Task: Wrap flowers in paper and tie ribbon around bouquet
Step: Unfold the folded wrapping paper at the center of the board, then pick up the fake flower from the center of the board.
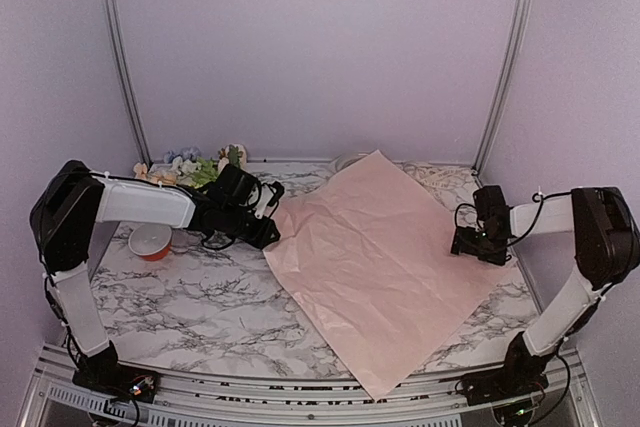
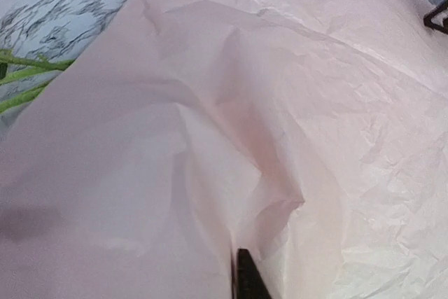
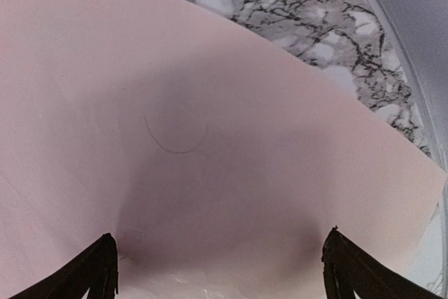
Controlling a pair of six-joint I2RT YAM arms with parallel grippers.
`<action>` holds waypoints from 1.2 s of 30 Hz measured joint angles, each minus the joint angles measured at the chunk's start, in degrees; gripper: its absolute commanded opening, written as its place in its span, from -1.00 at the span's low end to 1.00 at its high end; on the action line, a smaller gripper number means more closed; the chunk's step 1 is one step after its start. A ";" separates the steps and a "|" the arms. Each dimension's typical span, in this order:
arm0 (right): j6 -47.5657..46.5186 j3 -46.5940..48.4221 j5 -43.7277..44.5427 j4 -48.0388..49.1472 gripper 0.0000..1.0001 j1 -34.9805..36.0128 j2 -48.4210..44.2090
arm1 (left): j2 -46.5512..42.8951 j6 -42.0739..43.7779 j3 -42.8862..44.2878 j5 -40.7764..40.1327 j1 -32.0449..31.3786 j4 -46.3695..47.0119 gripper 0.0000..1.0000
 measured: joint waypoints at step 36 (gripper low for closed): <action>-6.56 12.04 9.53 -3.43 0.75 9.73 -8.46 | 12.50 -44.65 13.64 -33.73 13.03 -2.54 0.68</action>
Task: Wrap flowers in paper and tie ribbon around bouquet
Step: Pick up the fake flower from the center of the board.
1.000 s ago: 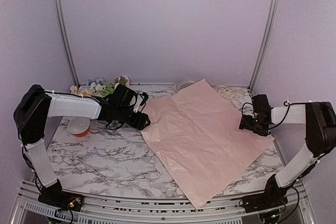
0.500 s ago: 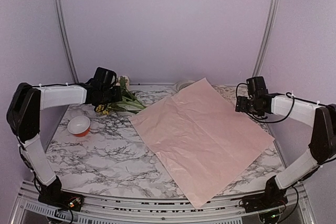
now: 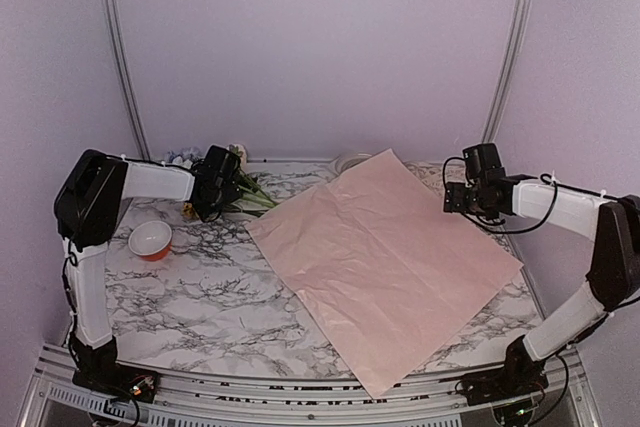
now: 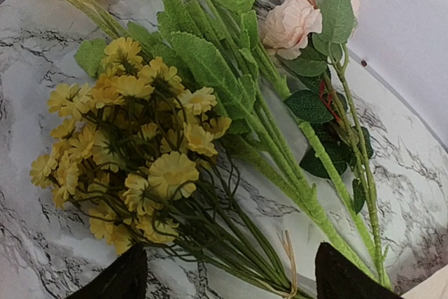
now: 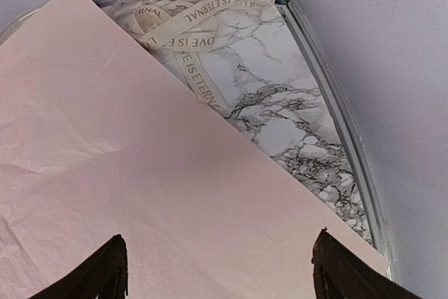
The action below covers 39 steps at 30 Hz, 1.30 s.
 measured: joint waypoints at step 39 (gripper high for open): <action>-0.24 -0.76 -1.46 0.11 0.75 0.00 -0.59 | -3.72 -4.26 -5.53 -13.99 -0.35 -6.80 -1.00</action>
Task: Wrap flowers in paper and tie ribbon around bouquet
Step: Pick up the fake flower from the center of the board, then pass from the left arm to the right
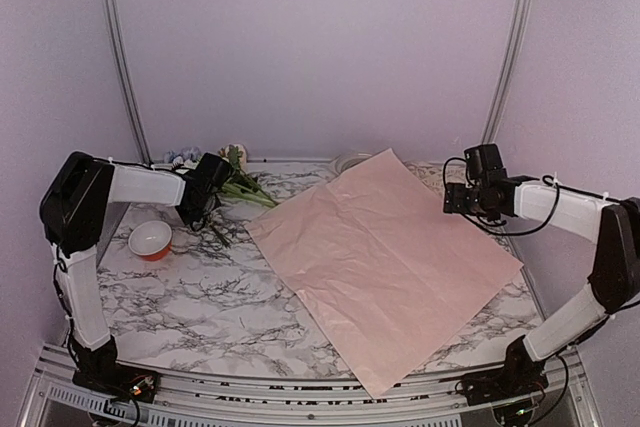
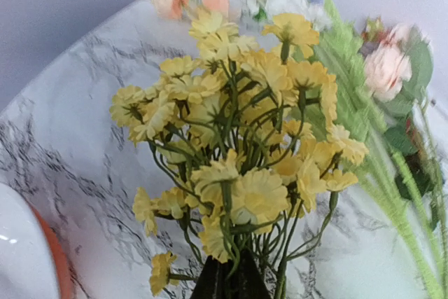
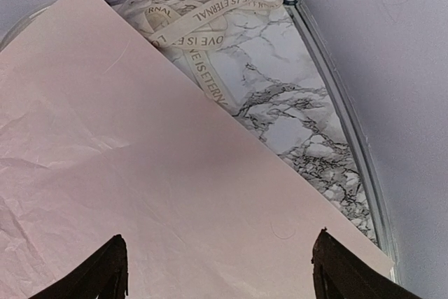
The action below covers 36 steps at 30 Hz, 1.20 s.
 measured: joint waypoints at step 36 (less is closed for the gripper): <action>-6.05 18.71 -51.71 25.03 -0.60 34.21 13.64 | -30.16 32.37 -23.34 9.60 -33.48 70.18 -1.00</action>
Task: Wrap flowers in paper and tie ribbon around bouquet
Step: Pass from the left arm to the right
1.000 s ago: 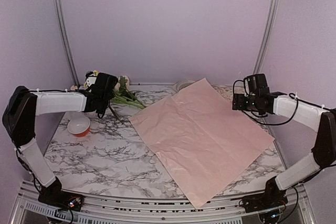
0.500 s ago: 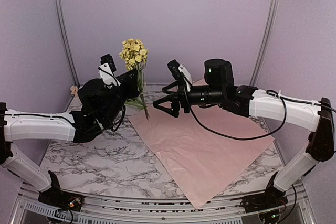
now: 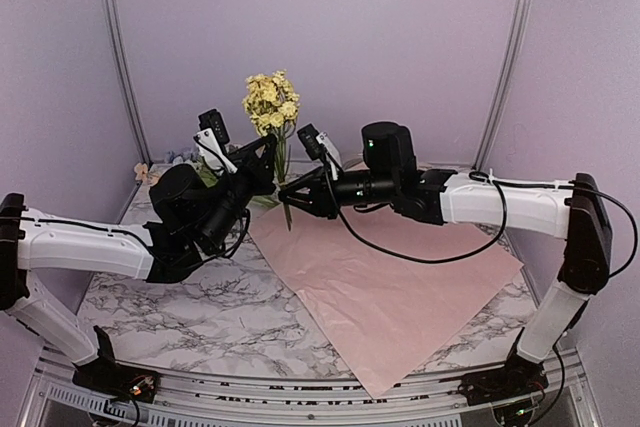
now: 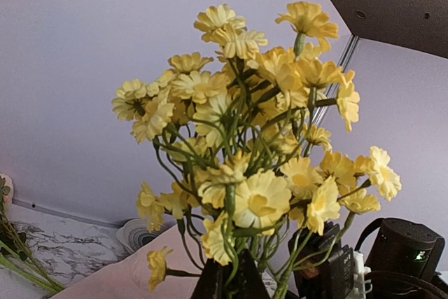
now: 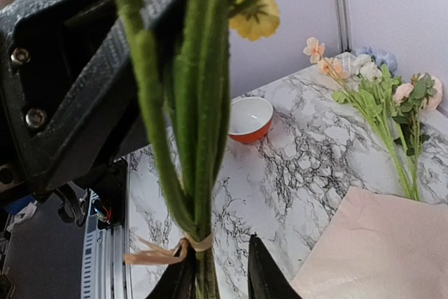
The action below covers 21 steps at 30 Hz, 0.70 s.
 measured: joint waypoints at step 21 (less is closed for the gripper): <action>6.62 -1.99 3.69 -9.81 -1.00 -10.78 -1.03 | 2.97 3.34 -0.94 -9.90 -0.44 -5.05 0.91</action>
